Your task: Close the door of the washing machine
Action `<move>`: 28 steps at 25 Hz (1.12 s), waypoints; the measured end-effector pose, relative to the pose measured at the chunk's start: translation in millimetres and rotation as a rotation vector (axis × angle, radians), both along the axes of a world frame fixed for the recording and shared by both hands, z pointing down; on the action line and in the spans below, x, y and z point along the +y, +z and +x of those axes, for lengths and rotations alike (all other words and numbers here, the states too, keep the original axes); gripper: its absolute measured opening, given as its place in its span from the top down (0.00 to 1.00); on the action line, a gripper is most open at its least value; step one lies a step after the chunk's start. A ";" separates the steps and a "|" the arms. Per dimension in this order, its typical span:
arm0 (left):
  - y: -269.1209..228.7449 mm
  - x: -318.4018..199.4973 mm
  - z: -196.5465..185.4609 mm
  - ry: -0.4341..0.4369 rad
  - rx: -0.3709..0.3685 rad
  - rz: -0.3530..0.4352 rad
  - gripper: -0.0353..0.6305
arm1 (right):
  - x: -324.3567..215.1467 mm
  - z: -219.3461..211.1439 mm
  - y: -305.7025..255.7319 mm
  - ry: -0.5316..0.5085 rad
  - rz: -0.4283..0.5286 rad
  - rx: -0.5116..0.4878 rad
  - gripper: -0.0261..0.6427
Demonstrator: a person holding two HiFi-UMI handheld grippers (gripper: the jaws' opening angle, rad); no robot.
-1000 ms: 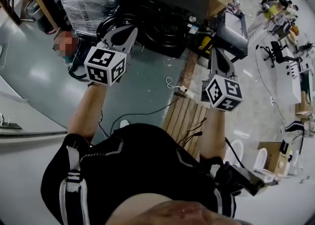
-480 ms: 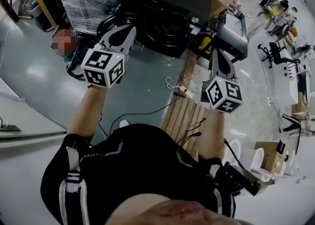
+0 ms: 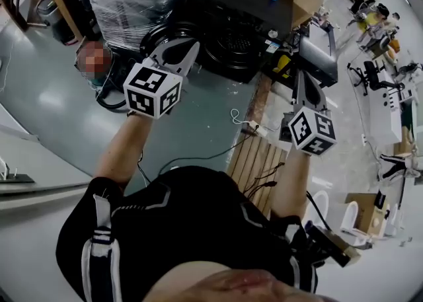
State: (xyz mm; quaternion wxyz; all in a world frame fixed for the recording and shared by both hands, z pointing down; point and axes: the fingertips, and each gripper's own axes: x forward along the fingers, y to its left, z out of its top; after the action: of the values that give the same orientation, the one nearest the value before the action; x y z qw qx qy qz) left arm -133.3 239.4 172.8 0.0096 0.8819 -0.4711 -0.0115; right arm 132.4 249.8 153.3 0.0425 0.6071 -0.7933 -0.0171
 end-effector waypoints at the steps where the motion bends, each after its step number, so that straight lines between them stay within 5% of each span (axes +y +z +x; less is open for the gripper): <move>1: 0.4 -0.4 -5.7 0.003 0.006 -0.001 0.94 | 1.5 -4.6 1.0 0.003 0.001 -0.003 0.95; 14: 11.7 -23.9 -29.0 -0.019 -0.009 -0.005 0.94 | -24.2 -36.9 14.5 -0.031 -0.018 0.030 0.95; 24: 14.4 -87.8 -29.5 -0.071 -0.014 0.000 0.94 | -102.3 -43.7 21.8 -0.119 -0.004 0.015 0.95; 28: 6.3 -127.9 -20.0 -0.056 0.053 0.002 0.94 | -144.9 -24.6 25.6 -0.098 -0.013 -0.007 0.95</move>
State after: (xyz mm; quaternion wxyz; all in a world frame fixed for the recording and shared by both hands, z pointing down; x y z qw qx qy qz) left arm -153.4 111.5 179.2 0.0208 0.8677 -0.4953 -0.0357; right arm 107.8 104.8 178.9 0.0427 0.5674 -0.8222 -0.0118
